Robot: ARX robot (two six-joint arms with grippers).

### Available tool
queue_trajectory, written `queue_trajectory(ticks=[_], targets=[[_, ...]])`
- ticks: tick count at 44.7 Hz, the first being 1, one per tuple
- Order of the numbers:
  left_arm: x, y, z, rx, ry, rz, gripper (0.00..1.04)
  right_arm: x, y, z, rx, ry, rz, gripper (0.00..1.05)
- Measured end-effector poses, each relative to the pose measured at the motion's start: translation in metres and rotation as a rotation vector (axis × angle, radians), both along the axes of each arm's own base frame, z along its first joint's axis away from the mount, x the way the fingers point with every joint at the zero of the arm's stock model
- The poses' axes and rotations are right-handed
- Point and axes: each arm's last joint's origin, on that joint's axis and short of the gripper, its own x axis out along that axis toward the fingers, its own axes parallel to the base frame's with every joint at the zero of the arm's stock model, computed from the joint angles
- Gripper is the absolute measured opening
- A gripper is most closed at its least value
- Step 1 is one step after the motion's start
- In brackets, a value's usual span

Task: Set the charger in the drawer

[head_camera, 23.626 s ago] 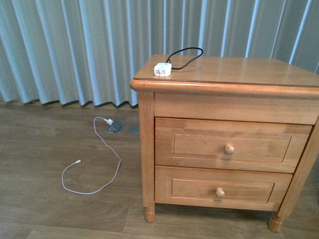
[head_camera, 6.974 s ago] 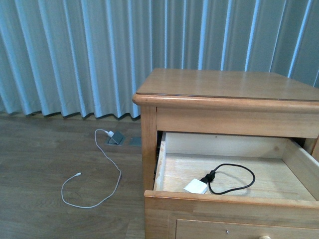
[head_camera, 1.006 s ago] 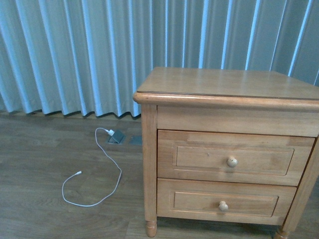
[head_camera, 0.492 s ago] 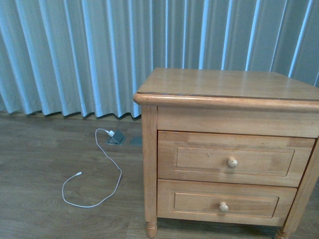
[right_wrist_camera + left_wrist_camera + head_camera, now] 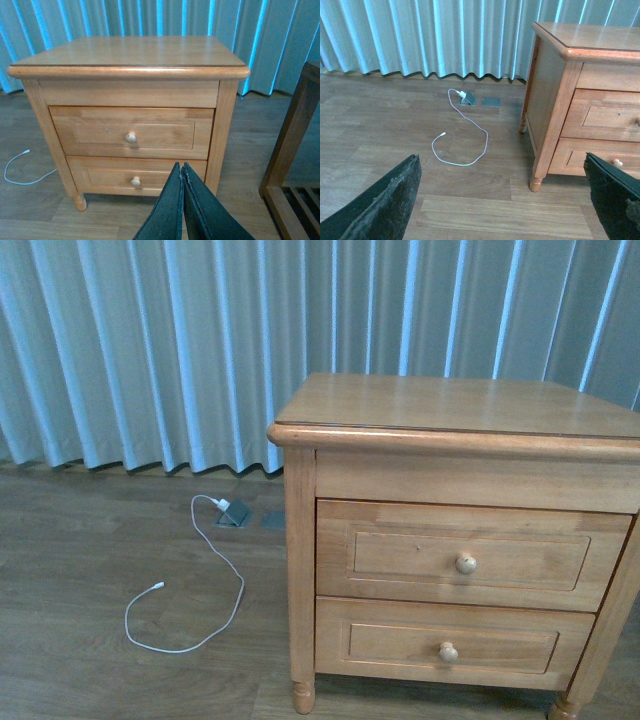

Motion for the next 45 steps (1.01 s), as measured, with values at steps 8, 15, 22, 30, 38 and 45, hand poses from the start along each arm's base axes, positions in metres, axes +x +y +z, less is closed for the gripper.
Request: queue_trajectory(ticks=[8,15,22,30,38,45], targets=[[0.0,0.0,0.0,0.0,0.0,0.0,0.99,-0.004,0.0,-0.004,0.0,0.0,0.0,0.02],[0.0,0.0,0.0,0.0,0.0,0.0,0.99,-0.007,0.0,-0.004,0.0,-0.004,0.0,0.02],[0.0,0.0,0.0,0.0,0.0,0.0,0.99,-0.009,0.0,-0.005,0.0,-0.001,0.0,0.02],[0.0,0.0,0.0,0.0,0.0,0.0,0.99,-0.014,0.0,-0.005,0.0,0.0,0.0,0.02],[0.0,0.0,0.0,0.0,0.0,0.0,0.99,-0.022,0.0,-0.007,-0.001,0.001,0.003,0.02],[0.0,0.0,0.0,0.0,0.0,0.0,0.99,-0.022,0.0,-0.007,-0.001,0.003,0.003,0.02]])
